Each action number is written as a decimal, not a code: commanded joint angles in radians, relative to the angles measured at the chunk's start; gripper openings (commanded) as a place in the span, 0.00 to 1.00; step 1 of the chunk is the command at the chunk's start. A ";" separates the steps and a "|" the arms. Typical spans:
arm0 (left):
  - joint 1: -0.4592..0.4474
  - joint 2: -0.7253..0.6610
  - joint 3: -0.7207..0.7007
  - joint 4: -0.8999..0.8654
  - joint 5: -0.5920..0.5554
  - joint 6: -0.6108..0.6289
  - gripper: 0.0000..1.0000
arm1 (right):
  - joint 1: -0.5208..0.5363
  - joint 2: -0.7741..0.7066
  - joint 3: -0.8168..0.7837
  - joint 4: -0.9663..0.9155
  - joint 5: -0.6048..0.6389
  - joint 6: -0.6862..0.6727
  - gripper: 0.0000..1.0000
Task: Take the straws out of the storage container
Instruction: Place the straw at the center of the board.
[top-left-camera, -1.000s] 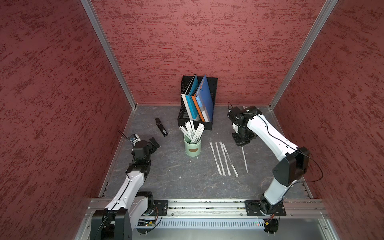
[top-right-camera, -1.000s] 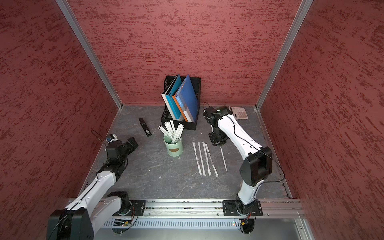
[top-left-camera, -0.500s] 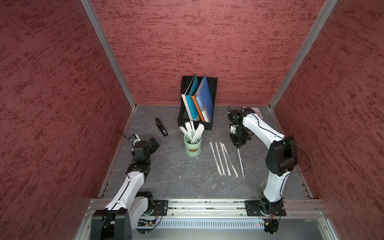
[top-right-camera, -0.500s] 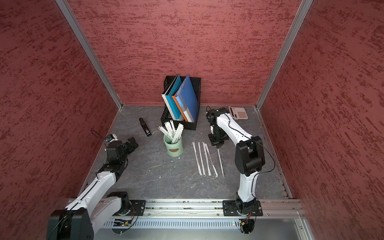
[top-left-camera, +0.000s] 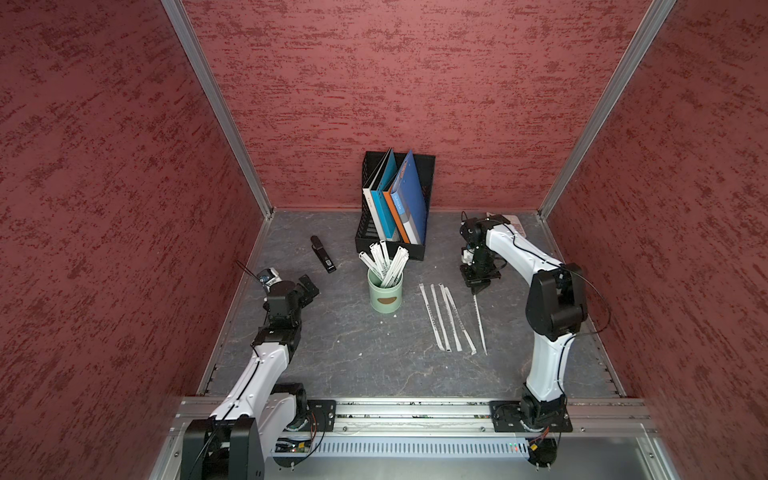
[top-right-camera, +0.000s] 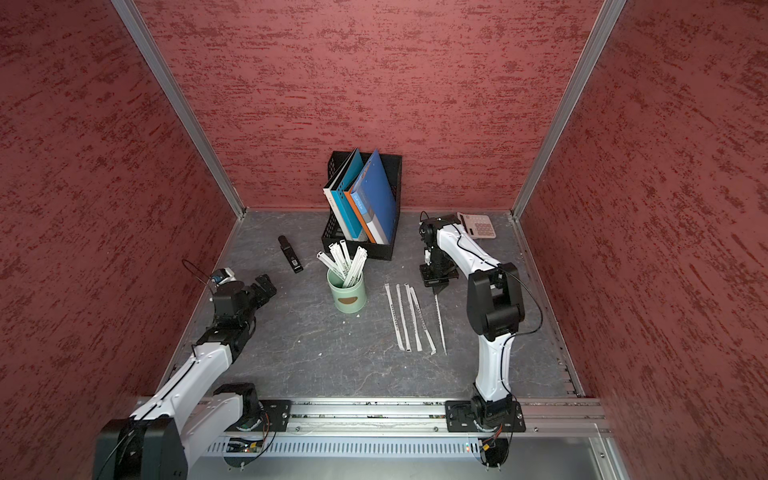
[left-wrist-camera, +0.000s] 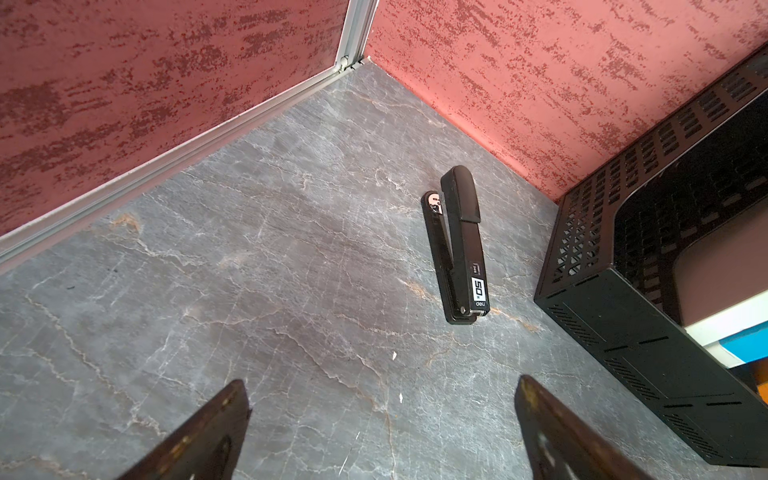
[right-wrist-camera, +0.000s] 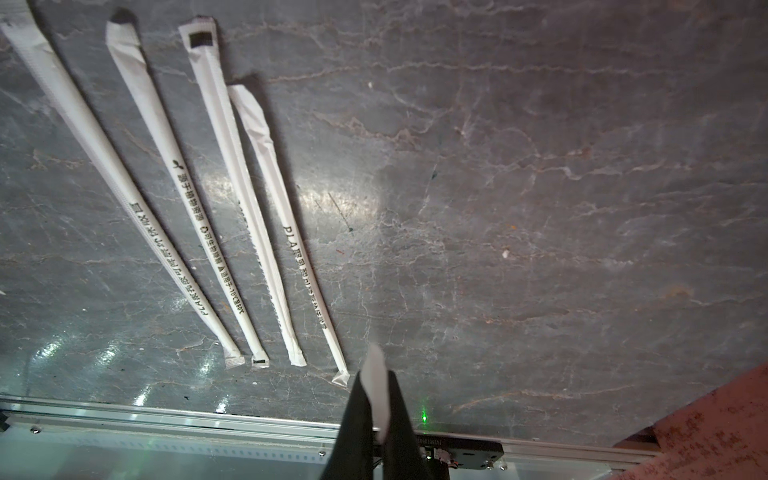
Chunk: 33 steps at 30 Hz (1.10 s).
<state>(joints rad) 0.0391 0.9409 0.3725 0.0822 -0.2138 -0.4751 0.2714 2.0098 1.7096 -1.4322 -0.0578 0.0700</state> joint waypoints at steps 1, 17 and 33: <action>0.007 -0.001 0.023 0.000 0.005 -0.003 1.00 | -0.014 0.010 0.038 0.020 -0.011 -0.009 0.03; 0.007 -0.007 0.019 0.001 0.003 -0.004 1.00 | -0.044 0.021 -0.007 0.087 -0.033 0.018 0.20; 0.009 0.001 0.026 -0.006 0.005 -0.005 1.00 | 0.107 -0.436 -0.367 0.602 -0.117 0.216 0.29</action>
<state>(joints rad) 0.0406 0.9409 0.3725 0.0818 -0.2138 -0.4789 0.3218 1.6882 1.3655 -1.0321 -0.1341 0.2218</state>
